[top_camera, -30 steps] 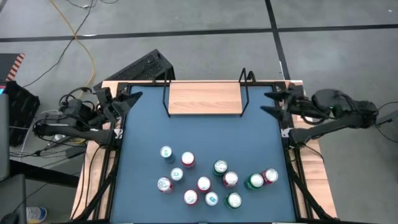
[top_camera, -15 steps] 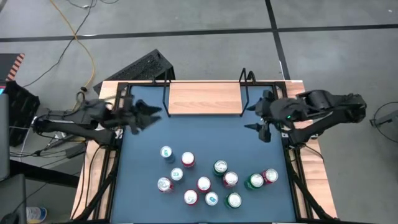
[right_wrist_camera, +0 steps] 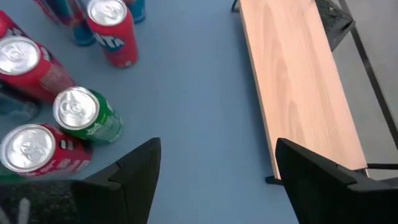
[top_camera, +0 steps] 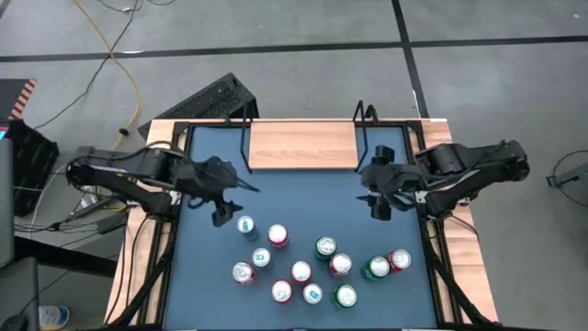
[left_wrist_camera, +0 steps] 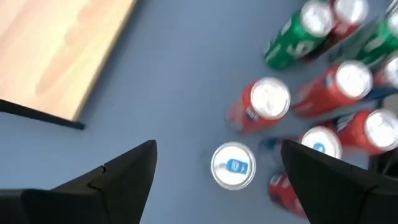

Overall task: Place canned beverage on shelf
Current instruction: Put the top blue soda can on the shelf

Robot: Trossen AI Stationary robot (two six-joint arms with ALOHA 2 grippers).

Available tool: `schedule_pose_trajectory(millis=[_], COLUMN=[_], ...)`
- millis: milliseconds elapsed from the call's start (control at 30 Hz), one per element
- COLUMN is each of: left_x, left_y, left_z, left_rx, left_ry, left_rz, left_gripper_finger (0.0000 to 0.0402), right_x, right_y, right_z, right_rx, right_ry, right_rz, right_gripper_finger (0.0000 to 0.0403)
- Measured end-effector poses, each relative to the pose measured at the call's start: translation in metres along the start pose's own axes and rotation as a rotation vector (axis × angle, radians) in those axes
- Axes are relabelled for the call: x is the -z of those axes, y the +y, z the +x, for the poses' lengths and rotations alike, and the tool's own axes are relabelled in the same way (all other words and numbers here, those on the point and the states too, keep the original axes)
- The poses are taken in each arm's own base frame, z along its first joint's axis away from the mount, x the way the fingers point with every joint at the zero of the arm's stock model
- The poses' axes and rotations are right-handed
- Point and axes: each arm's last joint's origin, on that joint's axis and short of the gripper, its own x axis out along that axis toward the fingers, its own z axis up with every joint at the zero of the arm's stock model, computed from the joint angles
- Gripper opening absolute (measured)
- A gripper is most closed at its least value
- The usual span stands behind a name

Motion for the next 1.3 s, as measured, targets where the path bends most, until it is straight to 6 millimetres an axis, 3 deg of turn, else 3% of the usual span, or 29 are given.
schedule_pose_trajectory(millis=[333,567,1300], left_x=[0.012,0.019,0.043], left_y=[-0.037,-0.048,-0.033], left_z=[0.048,0.072,0.114], left_rx=[-0.025,-0.075,-0.038], left_ry=[0.170,0.247,0.310], left_rz=[0.172,0.234,0.169], left_gripper_finger=[0.0329,0.0329,0.0329], right_x=[-0.004,-0.007,-0.005], right_y=[0.007,0.014,0.034], right_z=[0.023,0.040,0.092], right_rx=[0.029,0.043,0.092], right_ry=[0.092,0.156,0.369], right_rz=[-0.028,-0.061,-0.143], right_gripper_finger=[0.0302,0.0302,0.0302])
